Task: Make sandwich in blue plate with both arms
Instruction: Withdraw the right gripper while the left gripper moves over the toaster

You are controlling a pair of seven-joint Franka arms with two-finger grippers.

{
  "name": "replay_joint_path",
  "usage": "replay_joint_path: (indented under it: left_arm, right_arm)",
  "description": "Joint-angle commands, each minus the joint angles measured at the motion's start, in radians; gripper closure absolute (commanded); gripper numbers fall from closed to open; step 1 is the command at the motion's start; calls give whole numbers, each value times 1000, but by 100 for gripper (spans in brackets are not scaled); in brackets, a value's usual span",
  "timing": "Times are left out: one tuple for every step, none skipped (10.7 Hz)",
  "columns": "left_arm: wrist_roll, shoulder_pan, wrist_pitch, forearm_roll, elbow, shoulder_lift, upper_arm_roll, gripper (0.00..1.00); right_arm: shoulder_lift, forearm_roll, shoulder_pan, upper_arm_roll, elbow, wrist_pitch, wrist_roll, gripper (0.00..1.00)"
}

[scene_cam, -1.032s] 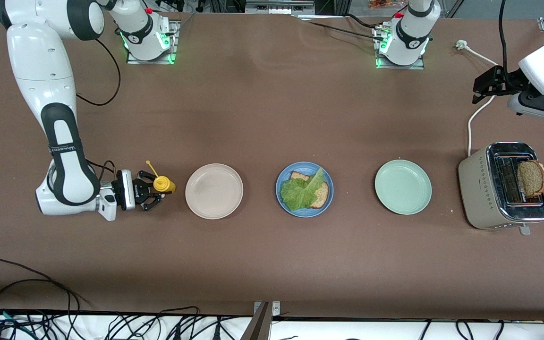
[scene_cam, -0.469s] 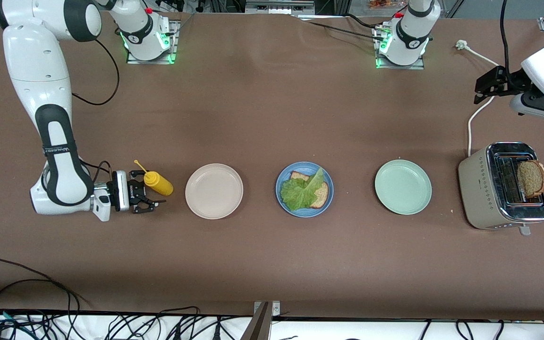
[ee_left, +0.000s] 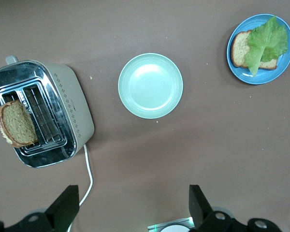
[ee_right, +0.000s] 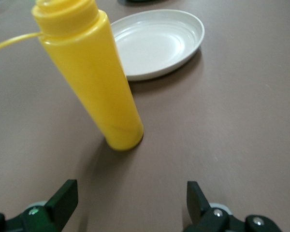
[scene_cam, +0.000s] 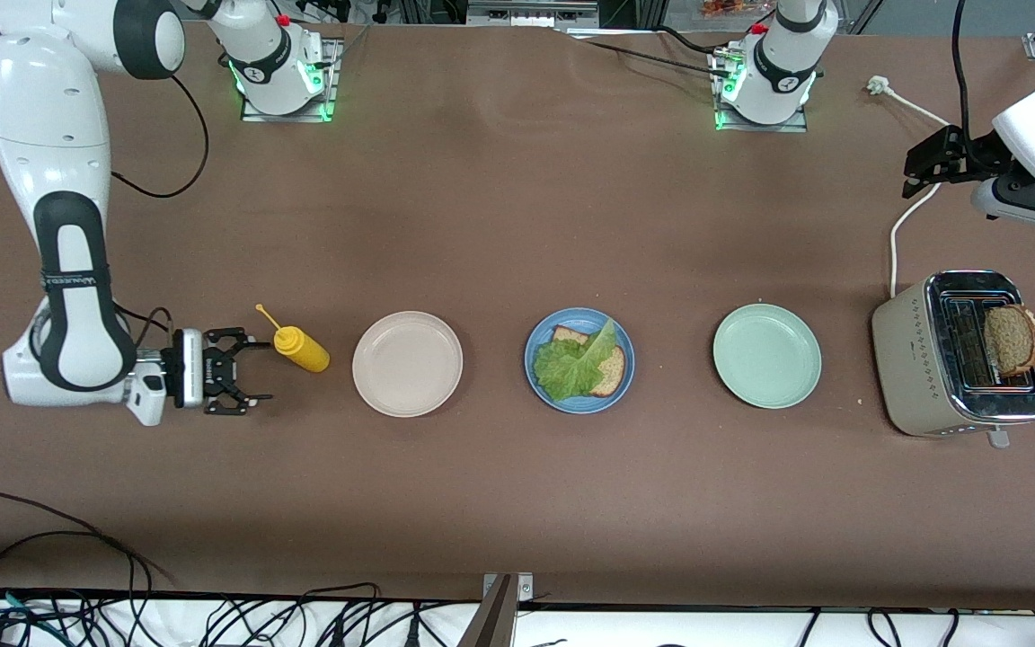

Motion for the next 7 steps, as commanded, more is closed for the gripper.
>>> replay_joint_path:
  left_arm:
    - [5, 4, -18, -6, 21, 4, 0, 0]
    - [5, 4, -18, -6, 21, 4, 0, 0]
    - [7, 4, -18, -6, 20, 4, 1, 0]
    - [7, 4, -18, -6, 19, 3, 1, 0]
    - [7, 5, -18, -6, 19, 4, 6, 0]
    - [7, 5, -18, -6, 19, 4, 6, 0]
    - [8, 11, -18, -6, 19, 4, 6, 0]
  right_arm:
    - [-113, -143, 7, -26, -15, -20, 182, 0]
    - [-150, -190, 5, -27, -16, -20, 254, 0]
    - [-184, -239, 7, -27, -16, -20, 348, 0]
    - [-219, -282, 7, -27, -19, -20, 435, 0]
    - [-257, -331, 7, -23, -33, -20, 536, 0]
    - [-305, -382, 7, -10, -57, -20, 666, 0]
    - [-351, -428, 7, 4, -82, -20, 783, 0]
